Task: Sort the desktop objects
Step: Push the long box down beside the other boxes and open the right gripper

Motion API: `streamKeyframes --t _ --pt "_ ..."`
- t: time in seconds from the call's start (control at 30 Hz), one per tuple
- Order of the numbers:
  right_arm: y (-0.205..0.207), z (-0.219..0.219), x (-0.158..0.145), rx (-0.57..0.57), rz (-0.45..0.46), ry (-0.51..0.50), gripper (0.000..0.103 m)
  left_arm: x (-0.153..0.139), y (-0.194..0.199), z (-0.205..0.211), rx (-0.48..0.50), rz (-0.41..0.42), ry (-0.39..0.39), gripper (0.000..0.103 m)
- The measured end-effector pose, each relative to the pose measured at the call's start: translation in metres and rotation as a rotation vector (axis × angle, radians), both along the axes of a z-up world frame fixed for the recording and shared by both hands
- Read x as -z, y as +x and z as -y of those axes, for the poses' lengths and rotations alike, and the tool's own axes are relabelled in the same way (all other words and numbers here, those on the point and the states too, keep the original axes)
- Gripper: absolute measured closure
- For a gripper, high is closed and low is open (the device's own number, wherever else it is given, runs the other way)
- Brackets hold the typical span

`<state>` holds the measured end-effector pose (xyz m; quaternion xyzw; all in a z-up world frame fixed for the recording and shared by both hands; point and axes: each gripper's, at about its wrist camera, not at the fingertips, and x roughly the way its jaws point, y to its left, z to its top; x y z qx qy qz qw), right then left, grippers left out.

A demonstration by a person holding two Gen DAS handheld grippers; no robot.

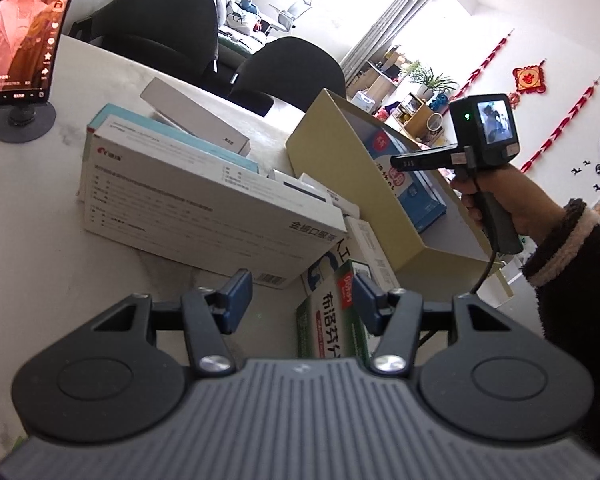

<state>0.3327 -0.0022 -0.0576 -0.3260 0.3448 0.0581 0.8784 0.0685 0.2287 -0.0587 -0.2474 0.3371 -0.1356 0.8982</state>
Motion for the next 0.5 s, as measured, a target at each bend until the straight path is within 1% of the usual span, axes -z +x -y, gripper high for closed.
streamKeyframes --t 0.1,0.3,0.5 --pt "0.000 -0.002 0.001 -0.005 -0.002 -0.004 0.061 0.002 0.002 -0.001 -0.006 0.001 0.003 0.049" --pt "-0.009 0.007 -0.006 0.001 0.007 0.057 0.060 0.000 -0.001 -0.007 -0.022 -0.007 0.031 0.048" --pt "-0.031 0.021 -0.021 -0.005 0.035 0.135 0.051 -0.006 -0.005 -0.017 -0.043 -0.004 0.067 0.045"
